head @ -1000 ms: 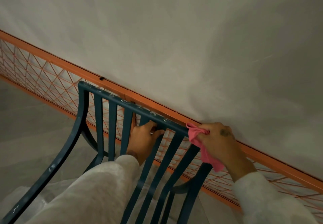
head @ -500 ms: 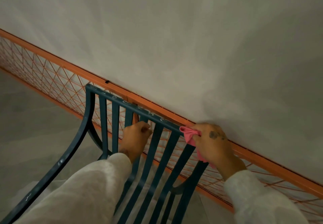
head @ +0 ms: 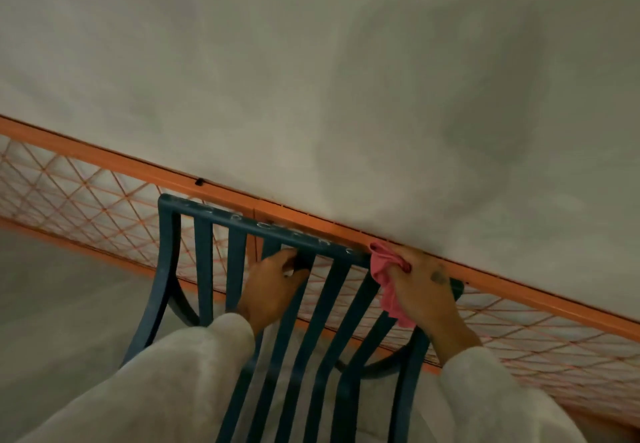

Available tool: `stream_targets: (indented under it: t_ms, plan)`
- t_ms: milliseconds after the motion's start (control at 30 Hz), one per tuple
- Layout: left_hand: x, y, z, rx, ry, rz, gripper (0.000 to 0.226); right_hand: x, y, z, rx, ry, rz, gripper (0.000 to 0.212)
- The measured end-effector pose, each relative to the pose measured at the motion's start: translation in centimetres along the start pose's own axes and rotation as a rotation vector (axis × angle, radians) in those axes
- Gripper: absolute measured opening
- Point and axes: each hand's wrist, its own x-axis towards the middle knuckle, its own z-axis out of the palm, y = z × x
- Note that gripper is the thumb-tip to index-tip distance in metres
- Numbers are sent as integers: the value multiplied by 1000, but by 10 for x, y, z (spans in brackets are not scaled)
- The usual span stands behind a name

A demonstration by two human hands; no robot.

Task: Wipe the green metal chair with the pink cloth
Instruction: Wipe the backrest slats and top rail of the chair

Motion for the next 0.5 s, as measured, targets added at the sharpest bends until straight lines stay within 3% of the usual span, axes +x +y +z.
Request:
stream_targets:
  t_ms: [167, 333, 500]
  plan:
    - [14, -14, -3, -14, -89, 10, 16, 8, -24, 12, 36, 3, 100, 30]
    - [17, -19, -8, 39, -109, 62, 20, 1, -47, 47, -144, -17, -4, 28]
    - [17, -19, -10, 64, -129, 143, 19, -13, -28, 36, -364, 37, -120, 37]
